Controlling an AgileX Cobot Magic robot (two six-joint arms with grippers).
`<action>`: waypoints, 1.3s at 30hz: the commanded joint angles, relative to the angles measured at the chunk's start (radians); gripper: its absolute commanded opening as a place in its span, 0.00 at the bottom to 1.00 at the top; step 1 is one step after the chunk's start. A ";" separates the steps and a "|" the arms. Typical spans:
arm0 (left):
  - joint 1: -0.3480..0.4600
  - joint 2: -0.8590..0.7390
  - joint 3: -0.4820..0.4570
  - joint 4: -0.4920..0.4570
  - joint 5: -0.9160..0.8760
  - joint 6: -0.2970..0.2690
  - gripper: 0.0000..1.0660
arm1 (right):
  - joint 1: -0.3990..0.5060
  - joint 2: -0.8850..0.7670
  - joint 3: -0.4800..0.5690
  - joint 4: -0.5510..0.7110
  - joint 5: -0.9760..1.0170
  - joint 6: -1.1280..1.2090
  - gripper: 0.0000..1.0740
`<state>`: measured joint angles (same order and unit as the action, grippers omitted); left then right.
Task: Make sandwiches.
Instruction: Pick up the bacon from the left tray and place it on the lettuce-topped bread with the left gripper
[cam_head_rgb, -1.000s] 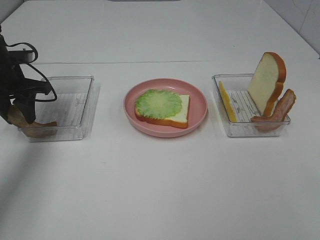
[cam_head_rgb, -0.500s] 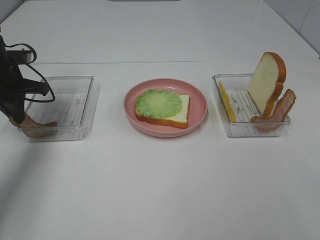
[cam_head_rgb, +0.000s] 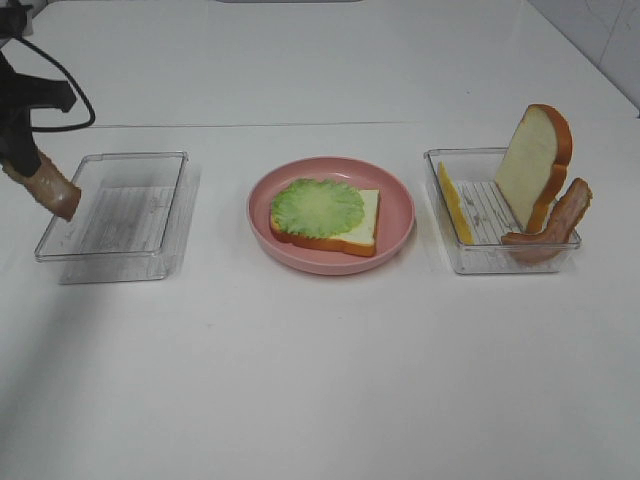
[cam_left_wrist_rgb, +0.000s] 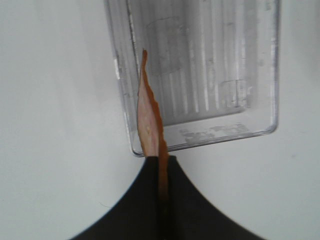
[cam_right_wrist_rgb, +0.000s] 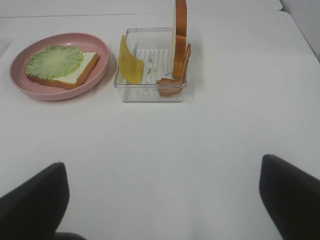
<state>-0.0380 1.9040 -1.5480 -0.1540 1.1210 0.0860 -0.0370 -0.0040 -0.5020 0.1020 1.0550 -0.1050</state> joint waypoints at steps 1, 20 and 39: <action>-0.006 -0.051 -0.046 -0.135 0.028 0.050 0.00 | -0.002 -0.021 0.000 -0.003 -0.003 -0.010 0.92; -0.243 0.146 -0.424 -0.475 0.060 0.126 0.00 | -0.002 -0.021 0.000 -0.003 -0.003 -0.010 0.92; -0.441 0.546 -0.693 -0.563 0.044 0.136 0.00 | -0.002 -0.021 0.000 -0.003 -0.003 -0.010 0.92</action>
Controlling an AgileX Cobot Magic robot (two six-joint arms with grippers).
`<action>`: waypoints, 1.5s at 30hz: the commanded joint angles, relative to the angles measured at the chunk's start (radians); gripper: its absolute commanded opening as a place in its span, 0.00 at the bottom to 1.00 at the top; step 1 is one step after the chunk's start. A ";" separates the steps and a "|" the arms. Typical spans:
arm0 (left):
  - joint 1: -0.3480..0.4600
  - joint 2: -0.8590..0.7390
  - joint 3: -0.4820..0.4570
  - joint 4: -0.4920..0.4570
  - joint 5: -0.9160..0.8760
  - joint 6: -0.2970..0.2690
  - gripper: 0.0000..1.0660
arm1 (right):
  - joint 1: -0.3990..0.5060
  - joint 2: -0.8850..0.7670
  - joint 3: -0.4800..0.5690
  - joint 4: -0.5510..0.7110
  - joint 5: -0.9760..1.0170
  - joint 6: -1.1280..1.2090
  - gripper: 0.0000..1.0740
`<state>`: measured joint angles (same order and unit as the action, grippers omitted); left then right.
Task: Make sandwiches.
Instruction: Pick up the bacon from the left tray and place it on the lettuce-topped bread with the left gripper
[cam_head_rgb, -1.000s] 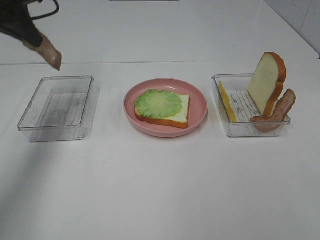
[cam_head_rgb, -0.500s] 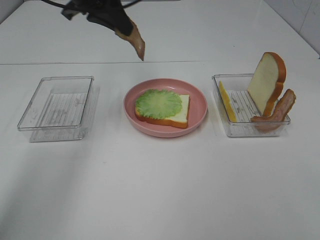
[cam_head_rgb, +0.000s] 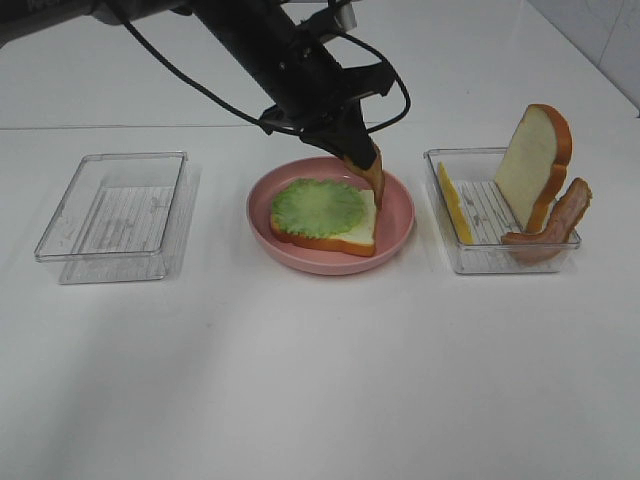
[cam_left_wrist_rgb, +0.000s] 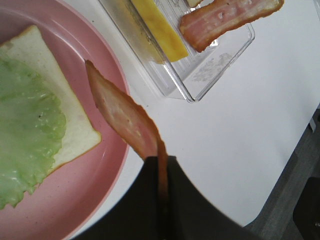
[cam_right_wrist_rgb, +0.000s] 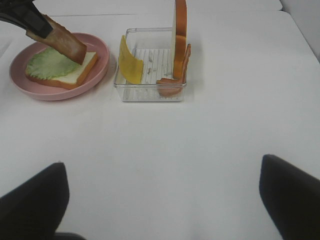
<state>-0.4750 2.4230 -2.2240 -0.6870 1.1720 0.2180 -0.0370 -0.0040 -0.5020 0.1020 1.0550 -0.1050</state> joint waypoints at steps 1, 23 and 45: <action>-0.004 0.027 -0.017 -0.030 -0.007 0.004 0.00 | -0.002 -0.021 0.000 -0.003 -0.003 -0.010 0.92; 0.051 0.069 -0.020 0.163 -0.023 0.042 0.00 | -0.002 -0.021 0.000 -0.003 -0.003 -0.010 0.92; 0.051 0.069 -0.020 0.236 -0.059 0.037 0.13 | -0.002 -0.021 0.000 -0.003 -0.003 -0.010 0.92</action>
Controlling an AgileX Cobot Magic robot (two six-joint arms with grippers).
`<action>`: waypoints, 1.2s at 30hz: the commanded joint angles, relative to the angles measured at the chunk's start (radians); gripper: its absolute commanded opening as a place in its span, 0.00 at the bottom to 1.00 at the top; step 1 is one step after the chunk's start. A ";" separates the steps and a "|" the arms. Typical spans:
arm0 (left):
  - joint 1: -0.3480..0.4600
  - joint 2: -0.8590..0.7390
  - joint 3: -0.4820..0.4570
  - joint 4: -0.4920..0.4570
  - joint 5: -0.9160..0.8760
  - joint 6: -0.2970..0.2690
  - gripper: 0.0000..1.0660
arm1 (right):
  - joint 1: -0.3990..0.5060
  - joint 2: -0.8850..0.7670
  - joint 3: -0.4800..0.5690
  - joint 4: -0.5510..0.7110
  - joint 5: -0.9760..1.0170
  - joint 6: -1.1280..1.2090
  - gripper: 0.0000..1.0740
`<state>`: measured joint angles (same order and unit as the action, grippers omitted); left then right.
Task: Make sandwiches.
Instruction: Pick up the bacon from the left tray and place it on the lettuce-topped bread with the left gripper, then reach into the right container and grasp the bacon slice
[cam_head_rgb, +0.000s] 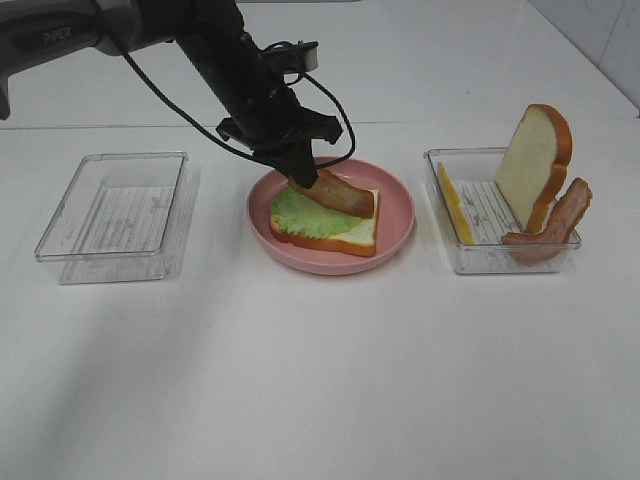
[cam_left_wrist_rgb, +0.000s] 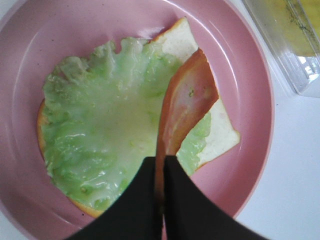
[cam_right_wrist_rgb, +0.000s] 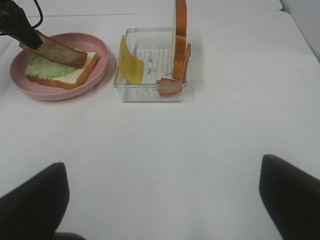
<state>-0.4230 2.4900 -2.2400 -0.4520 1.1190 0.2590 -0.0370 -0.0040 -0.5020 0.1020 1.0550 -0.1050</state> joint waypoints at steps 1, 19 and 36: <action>-0.001 0.002 -0.004 0.001 -0.006 -0.004 0.13 | -0.002 -0.021 0.000 -0.003 -0.003 -0.010 0.92; -0.004 -0.132 -0.004 0.287 0.019 -0.178 0.96 | -0.002 -0.021 0.000 -0.003 -0.003 -0.010 0.92; 0.376 -0.299 0.043 0.446 0.158 -0.224 0.96 | -0.002 -0.021 0.000 -0.003 -0.003 -0.010 0.92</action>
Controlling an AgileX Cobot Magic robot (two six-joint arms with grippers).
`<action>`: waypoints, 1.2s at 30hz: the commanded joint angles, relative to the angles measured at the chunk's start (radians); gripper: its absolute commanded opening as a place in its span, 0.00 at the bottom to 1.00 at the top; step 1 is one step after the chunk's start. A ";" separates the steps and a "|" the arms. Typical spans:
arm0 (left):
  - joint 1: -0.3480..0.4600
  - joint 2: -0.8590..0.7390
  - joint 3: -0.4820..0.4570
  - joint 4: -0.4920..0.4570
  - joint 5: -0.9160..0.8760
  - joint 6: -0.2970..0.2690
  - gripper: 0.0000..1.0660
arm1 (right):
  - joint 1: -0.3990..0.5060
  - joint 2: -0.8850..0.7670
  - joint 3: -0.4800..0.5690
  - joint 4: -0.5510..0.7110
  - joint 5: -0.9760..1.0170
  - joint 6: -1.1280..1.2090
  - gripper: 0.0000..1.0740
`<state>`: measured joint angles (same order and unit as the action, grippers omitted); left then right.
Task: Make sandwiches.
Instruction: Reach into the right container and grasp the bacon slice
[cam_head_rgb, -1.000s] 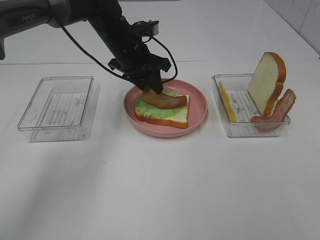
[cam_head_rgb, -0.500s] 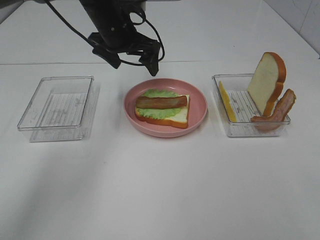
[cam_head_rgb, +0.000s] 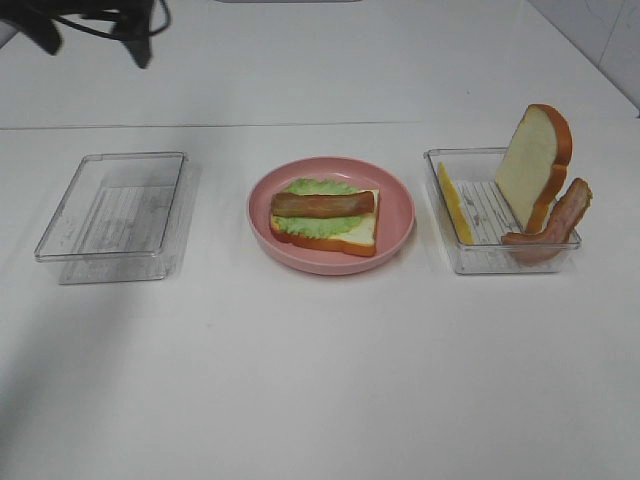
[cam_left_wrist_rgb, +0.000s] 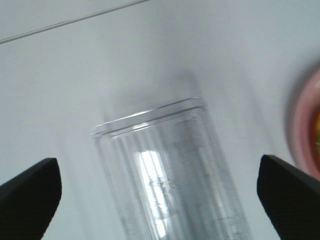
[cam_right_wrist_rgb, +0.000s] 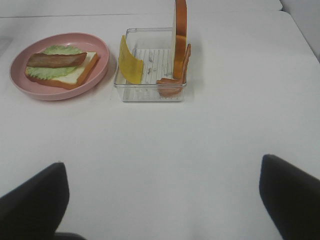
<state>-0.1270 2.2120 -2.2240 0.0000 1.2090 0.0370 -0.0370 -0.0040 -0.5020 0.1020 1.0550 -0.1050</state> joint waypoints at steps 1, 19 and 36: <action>0.112 -0.026 0.048 -0.019 0.068 -0.002 0.96 | -0.002 -0.021 0.000 -0.003 -0.003 -0.010 0.92; 0.156 -0.585 0.764 -0.063 -0.172 0.040 0.92 | -0.002 -0.021 0.000 -0.003 -0.003 -0.010 0.92; 0.149 -1.615 1.553 -0.052 -0.290 0.042 0.92 | -0.002 -0.021 0.000 -0.003 -0.003 -0.010 0.92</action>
<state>0.0280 0.6610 -0.7070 -0.0580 0.9200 0.0780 -0.0370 -0.0040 -0.5020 0.1020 1.0550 -0.1050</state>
